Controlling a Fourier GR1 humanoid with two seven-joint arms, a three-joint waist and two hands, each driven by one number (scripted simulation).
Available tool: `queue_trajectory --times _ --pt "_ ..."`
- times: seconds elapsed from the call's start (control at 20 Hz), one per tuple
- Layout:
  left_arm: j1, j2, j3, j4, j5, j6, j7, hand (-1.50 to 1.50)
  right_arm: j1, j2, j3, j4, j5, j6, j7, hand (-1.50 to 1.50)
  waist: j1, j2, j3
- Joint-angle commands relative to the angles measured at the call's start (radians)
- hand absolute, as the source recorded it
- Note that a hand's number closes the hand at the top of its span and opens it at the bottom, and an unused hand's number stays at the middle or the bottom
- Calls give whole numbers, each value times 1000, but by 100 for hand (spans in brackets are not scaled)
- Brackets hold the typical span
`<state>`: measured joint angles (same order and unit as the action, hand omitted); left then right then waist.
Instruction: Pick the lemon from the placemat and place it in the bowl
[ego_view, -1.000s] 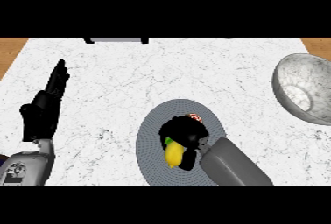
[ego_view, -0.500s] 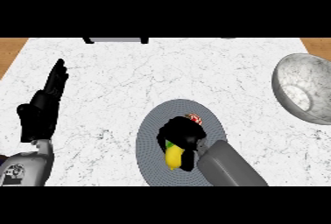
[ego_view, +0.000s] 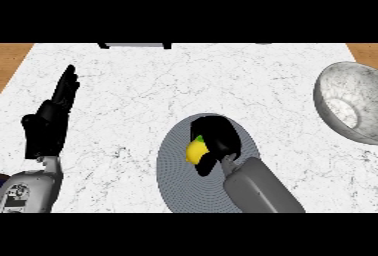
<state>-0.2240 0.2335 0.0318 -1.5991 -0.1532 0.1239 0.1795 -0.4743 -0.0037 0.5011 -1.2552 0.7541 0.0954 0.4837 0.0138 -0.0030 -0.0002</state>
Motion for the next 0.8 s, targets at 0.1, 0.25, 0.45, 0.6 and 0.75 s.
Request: queue_trajectory --times 0.1,0.25,0.45,0.6,0.75 --pt "-12 -9 -17 -14 -16 6 31 0 -87 4 34 -205 -55 -293 311 150 4 -9 1" --pt "3 -24 -16 0 -23 22 2 0 -158 4 35 -249 14 -403 430 150 -2 -4 0" --pt "11 -19 -2 31 -41 36 -31 0 -155 4 50 -321 204 -418 599 150 -22 -2 -1" --pt "78 -4 17 -18 1 -2 -54 0 -119 -14 -3 -370 309 -344 671 150 -21 -4 -1" --pt "14 -10 17 23 -15 7 -21 0 -79 -28 -57 -450 341 -327 663 150 -24 -1 0"
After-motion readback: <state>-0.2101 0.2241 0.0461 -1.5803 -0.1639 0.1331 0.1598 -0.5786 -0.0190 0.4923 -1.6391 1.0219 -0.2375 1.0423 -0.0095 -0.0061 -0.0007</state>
